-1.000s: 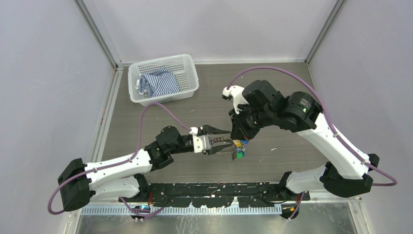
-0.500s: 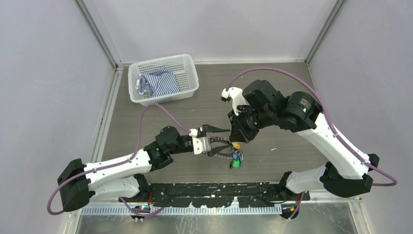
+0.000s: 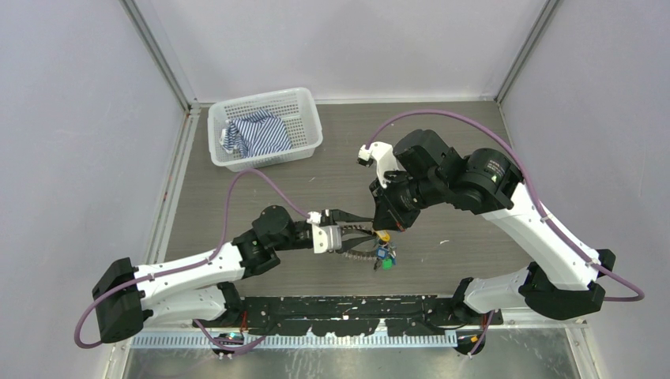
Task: Remove the keys from the keyring
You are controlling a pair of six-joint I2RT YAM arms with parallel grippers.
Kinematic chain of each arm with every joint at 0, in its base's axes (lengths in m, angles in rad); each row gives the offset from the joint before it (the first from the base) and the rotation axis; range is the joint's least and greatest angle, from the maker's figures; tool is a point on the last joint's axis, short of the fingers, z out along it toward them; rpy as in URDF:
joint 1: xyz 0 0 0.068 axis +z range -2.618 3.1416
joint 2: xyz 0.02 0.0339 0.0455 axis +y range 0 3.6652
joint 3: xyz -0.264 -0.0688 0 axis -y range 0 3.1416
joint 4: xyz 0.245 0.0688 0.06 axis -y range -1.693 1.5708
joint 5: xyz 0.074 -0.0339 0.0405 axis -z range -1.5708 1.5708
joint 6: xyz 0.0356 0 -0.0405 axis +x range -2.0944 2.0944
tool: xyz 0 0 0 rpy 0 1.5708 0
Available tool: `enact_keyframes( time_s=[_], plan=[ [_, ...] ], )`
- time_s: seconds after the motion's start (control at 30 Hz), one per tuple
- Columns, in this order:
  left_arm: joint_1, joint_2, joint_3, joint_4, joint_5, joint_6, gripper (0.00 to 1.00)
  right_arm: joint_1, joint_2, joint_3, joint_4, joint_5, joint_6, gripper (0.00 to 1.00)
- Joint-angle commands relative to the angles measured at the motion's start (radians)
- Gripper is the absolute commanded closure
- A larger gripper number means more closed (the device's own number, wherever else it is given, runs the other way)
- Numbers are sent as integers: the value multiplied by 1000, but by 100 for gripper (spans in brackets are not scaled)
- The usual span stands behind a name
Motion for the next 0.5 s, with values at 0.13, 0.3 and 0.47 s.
enact_keyframes(
  time_s=[0.13, 0.3, 0.47],
  plan=[
    [-7, -13, 15, -14, -4, 2, 66, 6, -30, 35, 49, 8, -16, 99],
    [-14, 3, 18, -1, -33, -16, 75, 6, -32, 29, 65, -4, -20, 99],
    [-17, 20, 21, 20, -53, -41, 86, 6, -38, 18, 74, -2, -20, 99]
  ],
)
